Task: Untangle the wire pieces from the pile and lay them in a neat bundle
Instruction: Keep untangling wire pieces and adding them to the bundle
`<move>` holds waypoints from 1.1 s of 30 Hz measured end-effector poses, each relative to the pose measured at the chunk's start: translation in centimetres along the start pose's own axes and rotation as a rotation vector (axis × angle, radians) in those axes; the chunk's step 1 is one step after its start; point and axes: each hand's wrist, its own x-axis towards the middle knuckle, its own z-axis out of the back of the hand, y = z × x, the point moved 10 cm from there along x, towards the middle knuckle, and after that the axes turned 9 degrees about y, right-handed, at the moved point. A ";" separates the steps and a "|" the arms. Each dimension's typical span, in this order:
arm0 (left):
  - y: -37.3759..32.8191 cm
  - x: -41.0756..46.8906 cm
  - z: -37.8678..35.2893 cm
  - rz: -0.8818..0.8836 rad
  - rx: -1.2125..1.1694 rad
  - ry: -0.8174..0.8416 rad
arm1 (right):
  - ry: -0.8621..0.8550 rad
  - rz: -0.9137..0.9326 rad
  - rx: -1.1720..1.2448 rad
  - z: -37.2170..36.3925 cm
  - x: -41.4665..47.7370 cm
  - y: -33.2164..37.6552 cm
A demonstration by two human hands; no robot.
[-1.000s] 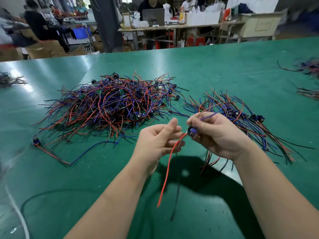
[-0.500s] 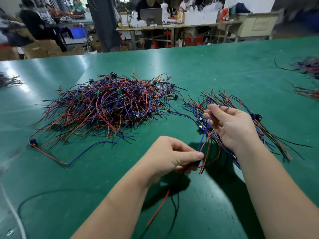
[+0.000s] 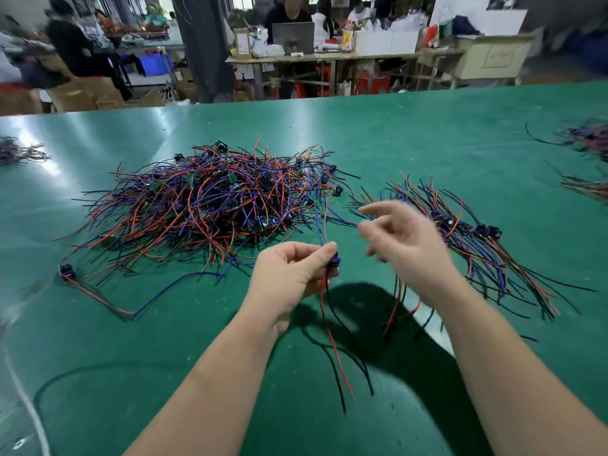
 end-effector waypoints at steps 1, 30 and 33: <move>0.1 0.0 -0.1 -0.002 0.000 0.000 | 0.148 0.005 -0.014 -2.1 -0.2 0.1; -4.9 -0.6 10.7 0.098 1.439 -0.656 | -0.139 -0.318 -0.881 5.5 -0.5 -1.9; -6.0 -1.1 9.5 -0.082 1.292 -0.652 | -0.159 -0.270 -0.851 5.0 -0.4 -1.3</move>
